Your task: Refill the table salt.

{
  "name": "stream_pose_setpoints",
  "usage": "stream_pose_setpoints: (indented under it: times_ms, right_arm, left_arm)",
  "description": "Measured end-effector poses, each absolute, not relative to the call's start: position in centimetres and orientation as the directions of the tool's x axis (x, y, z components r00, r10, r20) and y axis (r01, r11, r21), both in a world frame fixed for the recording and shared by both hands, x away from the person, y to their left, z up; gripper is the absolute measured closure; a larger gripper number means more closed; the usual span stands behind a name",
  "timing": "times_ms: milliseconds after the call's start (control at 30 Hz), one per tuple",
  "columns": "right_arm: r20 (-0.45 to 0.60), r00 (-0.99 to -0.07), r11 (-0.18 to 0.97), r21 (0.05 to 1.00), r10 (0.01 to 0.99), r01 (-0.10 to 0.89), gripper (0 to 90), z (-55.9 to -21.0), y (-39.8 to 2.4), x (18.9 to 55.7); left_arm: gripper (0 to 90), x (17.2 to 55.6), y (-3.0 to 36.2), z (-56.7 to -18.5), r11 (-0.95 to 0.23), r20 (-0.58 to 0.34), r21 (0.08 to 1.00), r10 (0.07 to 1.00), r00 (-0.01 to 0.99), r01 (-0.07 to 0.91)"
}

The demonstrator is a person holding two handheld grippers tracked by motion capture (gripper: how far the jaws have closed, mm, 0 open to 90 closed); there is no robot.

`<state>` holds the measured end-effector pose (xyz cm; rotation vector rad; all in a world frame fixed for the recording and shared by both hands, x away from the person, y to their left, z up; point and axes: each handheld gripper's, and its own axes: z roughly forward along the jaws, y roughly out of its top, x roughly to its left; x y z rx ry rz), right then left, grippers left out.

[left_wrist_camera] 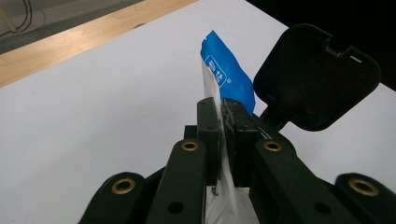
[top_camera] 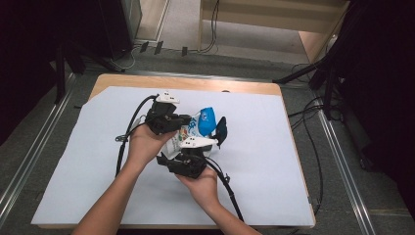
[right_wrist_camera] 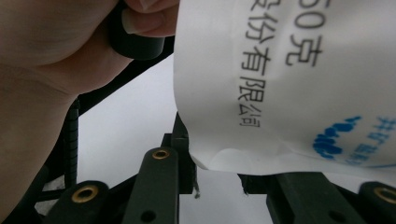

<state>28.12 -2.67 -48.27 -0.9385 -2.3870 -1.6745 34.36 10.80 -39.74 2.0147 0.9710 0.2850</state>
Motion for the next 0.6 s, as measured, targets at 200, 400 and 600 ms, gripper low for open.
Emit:
stream_pose_setpoints:
  times_ms: [200,400,600]
  right_arm:
    - [0.383,-0.818,0.222,0.833,0.430,0.507,76.5,-48.27,-2.60,28.03]
    - [0.391,-0.814,0.220,0.829,0.430,0.514,76.3,-48.30,-2.58,28.04]
    - [0.395,-0.812,0.217,0.828,0.429,0.517,76.2,-48.30,-2.60,28.07]
  left_arm:
    - [86.5,34.43,10.87,-39.76,-0.331,-0.150,0.780,0.725,0.672,0.531]
    - [86.5,34.37,10.80,-39.76,-0.331,-0.149,0.779,0.727,0.670,0.532]
    - [86.4,34.35,10.72,-39.77,-0.336,-0.137,0.780,0.731,0.668,0.527]
